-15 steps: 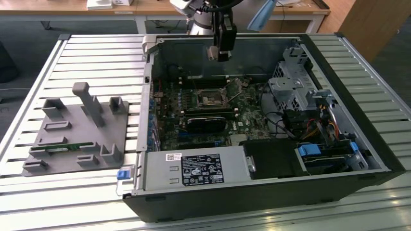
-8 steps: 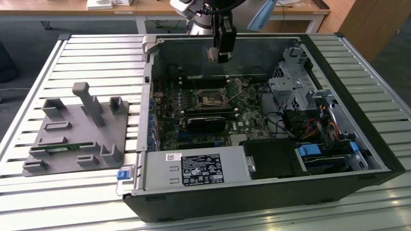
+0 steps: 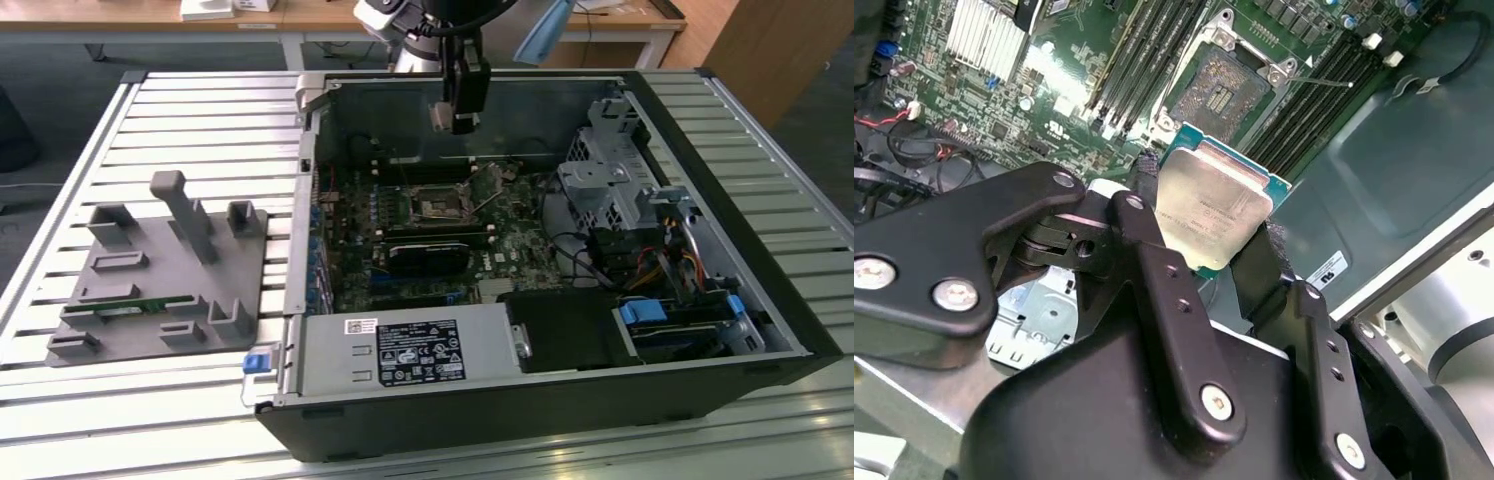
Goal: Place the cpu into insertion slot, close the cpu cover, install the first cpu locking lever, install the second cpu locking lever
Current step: 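Place the cpu into insertion slot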
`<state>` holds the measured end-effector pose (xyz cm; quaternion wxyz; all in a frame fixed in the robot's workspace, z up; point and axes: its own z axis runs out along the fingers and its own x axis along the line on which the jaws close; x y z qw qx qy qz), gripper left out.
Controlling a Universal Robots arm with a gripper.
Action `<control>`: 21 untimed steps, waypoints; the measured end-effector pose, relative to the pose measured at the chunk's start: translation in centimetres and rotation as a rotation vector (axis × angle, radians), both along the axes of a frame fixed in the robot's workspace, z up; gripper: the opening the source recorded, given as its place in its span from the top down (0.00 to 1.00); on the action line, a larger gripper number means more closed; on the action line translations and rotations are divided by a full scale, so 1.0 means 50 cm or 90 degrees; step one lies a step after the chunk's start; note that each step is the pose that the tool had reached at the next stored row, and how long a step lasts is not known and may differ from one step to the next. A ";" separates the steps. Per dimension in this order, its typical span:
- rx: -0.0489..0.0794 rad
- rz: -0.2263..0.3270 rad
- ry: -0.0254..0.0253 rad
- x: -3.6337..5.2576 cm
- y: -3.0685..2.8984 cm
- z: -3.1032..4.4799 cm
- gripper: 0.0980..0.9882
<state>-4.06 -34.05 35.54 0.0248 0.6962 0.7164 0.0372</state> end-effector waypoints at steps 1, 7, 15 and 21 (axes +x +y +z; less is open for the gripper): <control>0.000 0.000 0.0000 0.000 0.000 -0.001 0.50; 0.000 0.000 0.0000 0.000 0.000 -0.009 0.50; 0.000 0.000 0.0000 0.000 0.000 -0.019 0.50; 0.000 0.000 0.0000 0.000 0.000 -0.026 0.50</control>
